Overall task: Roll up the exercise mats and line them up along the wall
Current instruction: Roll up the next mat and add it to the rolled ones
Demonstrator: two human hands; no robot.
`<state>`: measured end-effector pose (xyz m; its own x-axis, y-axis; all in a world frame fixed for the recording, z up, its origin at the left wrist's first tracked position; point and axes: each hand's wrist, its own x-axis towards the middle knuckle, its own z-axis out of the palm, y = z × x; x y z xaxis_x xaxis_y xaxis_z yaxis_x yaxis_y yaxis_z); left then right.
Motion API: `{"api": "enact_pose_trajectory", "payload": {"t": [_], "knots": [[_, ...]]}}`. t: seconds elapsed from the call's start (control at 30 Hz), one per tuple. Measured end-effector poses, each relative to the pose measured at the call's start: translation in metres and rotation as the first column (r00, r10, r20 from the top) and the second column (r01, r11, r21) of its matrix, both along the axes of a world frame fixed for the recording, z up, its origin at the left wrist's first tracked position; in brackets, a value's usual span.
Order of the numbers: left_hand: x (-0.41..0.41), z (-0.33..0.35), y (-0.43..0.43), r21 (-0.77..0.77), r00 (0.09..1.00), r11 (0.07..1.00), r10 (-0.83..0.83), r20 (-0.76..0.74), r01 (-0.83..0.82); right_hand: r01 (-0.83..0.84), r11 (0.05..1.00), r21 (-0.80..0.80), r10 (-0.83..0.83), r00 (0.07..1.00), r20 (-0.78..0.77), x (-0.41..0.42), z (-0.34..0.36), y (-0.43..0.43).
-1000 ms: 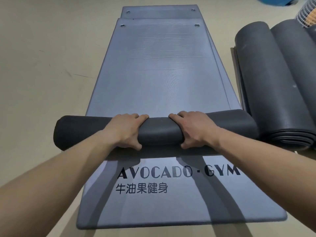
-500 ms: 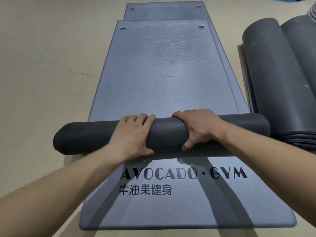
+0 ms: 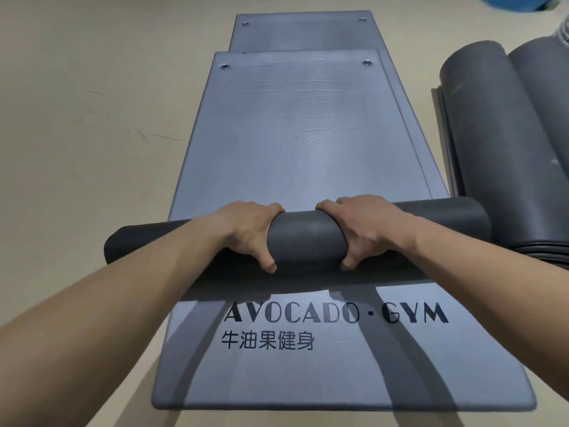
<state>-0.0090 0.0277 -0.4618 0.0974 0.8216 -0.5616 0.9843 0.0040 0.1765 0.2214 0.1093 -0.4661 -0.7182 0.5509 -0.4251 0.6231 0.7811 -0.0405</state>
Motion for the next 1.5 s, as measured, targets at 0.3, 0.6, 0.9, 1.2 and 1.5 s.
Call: {"api": "enact_pose_trajectory", "payload": {"t": [0.3, 0.6, 0.9, 1.2, 1.5], "knots": [[0.022, -0.031, -0.039, 0.329, 0.967, 0.936, -0.041, -0.252, 0.126, 0.070, 0.996, 0.049, -0.070, 0.998, -0.004, -0.001, -0.014, -0.005], [0.022, -0.039, -0.027, 0.391, 0.948, 0.911, -0.003, -0.317, 0.133, 0.072, 0.992, 0.102, -0.070, 0.997, -0.030, -0.008, -0.010, 0.011], [0.012, -0.007, -0.019, -0.029, 0.989, 0.991, -0.130, -0.067, 0.129, 0.136, 0.988, -0.074, -0.138, 0.990, -0.032, 0.021, -0.007, -0.043], [0.020, -0.032, -0.060, 0.400, 0.968, 0.902, -0.066, -0.243, 0.162, 0.098, 0.995, 0.028, -0.097, 0.994, -0.046, 0.024, -0.005, -0.028], [0.009, -0.034, -0.042, 0.431, 0.970, 0.892, -0.032, -0.240, 0.135, 0.090, 0.944, 0.317, -0.042, 0.987, -0.157, 0.025, -0.026, -0.037]]}}
